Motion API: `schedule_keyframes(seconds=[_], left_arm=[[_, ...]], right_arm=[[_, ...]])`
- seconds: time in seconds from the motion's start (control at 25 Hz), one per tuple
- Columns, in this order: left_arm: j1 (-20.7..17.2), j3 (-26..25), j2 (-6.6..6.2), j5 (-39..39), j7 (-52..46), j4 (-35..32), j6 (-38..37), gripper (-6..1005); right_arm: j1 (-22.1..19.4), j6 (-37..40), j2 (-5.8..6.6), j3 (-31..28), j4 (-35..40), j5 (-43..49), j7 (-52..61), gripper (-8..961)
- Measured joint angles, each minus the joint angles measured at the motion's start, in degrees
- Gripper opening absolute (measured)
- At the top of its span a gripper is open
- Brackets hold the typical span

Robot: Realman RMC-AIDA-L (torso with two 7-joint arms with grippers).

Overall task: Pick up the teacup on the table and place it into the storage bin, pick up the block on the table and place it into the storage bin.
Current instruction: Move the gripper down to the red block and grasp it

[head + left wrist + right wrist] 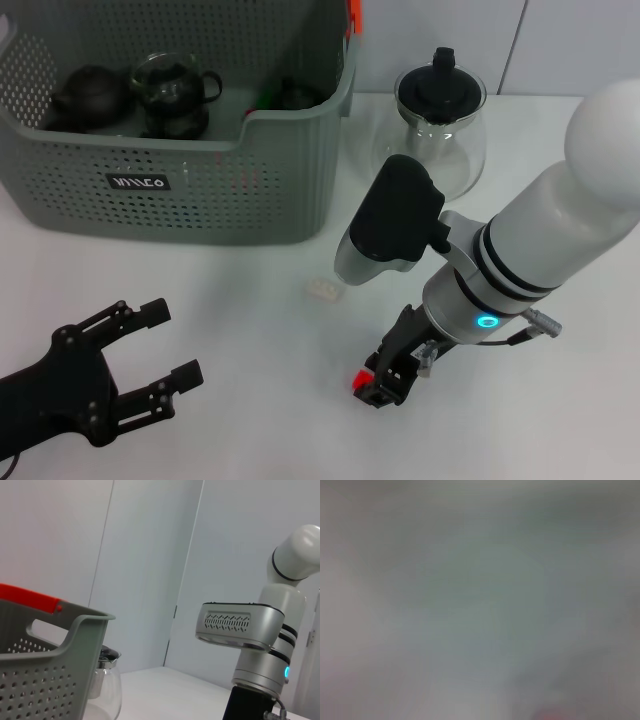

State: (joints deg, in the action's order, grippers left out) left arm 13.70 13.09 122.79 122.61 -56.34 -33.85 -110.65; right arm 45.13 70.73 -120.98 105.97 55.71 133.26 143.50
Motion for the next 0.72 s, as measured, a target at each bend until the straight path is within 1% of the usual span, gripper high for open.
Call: schedule_keyframes(seconds=[0.2,0.4,0.56,0.72], left_arm=[[0.1,0.0,0.0,0.0,0.0,0.0,0.0,824],[0.3,0.0,0.0,0.1,0.0,0.0,0.0,824],[0.3,0.0,0.0,0.0,0.0,0.0,0.0,825],[0.3,0.0,0.0,-0.1,0.0,0.0,0.0,825]], right_arm=[[0.0,-0.1,0.01,0.0,-0.1,0.0,0.0,424],[0.1,-0.3,0.03,0.1,-0.4,0.0,0.0,246],[0.1,0.0,0.06,0.1,-0.3,-0.3,0.0,230],[-0.2,0.9,0.36,-0.6,1.2,-1.4,0.0,213]])
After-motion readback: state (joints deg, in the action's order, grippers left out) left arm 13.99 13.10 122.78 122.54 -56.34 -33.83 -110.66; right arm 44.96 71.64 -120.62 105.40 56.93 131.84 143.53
